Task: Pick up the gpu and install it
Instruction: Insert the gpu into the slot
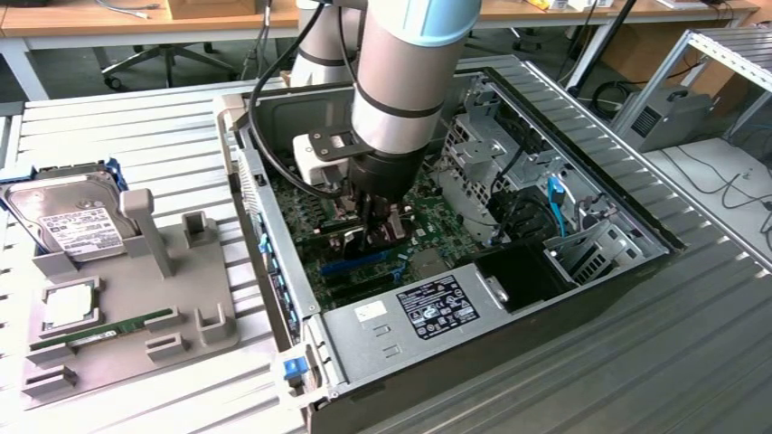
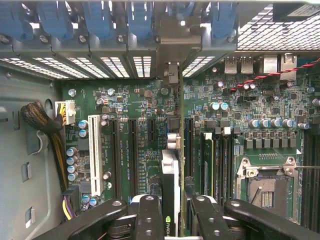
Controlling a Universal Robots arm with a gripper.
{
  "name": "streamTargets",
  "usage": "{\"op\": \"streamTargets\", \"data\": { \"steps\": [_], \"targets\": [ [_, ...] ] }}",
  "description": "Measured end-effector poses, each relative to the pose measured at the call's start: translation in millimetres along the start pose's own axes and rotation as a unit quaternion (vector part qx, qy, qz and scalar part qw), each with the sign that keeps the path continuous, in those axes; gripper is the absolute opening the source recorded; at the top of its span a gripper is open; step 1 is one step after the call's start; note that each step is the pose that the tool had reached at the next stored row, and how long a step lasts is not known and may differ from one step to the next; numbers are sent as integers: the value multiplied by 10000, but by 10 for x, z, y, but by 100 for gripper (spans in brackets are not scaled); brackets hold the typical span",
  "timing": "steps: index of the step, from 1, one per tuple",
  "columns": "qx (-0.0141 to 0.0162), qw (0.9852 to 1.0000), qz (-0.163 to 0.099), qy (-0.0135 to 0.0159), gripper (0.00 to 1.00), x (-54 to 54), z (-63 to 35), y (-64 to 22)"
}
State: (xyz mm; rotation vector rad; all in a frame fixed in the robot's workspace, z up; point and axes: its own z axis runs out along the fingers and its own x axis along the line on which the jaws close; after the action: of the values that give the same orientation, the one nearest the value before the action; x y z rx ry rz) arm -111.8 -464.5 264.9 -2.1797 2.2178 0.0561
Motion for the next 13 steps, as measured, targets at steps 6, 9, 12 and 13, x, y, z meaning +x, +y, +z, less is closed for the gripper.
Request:
{"op": "streamTargets", "data": {
  "steps": [6,9,12,13],
  "targets": [
    [0,10000,2,1,27,0,0,3],
    [1,10000,5,10,27,0,0,5],
    [2,10000,8,42,27,0,1,5],
    [2,10000,9,51,27,0,0,6]
  ]
}}
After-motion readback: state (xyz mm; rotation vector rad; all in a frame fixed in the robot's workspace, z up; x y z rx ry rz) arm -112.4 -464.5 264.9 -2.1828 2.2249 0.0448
